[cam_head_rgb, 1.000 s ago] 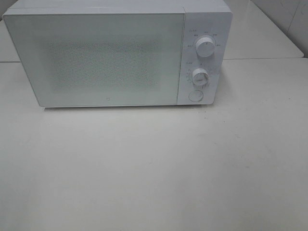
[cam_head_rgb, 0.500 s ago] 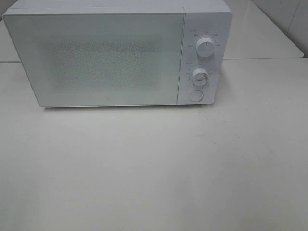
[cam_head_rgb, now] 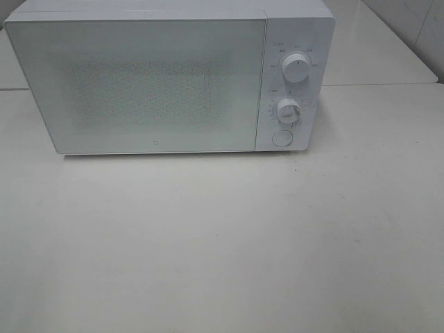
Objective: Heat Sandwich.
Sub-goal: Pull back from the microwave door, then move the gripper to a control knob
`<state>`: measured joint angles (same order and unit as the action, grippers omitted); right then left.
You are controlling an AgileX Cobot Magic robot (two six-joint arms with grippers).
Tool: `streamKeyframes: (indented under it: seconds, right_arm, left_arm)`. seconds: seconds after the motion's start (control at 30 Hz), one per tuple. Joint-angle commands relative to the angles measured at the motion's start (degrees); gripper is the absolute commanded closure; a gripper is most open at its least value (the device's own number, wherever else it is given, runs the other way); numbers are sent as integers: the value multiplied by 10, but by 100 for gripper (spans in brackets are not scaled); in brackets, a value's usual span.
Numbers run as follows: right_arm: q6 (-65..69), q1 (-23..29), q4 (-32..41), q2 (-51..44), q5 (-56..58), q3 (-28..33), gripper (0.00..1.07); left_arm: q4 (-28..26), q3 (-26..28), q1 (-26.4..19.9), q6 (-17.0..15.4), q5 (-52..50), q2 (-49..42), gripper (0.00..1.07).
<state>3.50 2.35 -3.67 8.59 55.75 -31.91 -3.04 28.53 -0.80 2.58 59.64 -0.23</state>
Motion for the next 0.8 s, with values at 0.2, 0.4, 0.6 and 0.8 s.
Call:
streamKeyframes:
  seconds: [0.2,0.4,0.6,0.8]
  right_arm:
    - [-1,-4,-3,69,-80,-4,31]
    - [-2,-4,-3,129,-141,-4,31]
    - [-2,-4,-3,205,-198,-4,31]
    - [-1,-4,-3,266,-249,-4,31]
  left_arm:
    - [-4,-2,-2,-5,-7,-15,3]
    - [-4,-2,-2,-5,-7,-15,3]
    - [-4,-2,-2,-5,-7,-15,3]
    - [-4,-2,-2,-5,-7,-15,3]
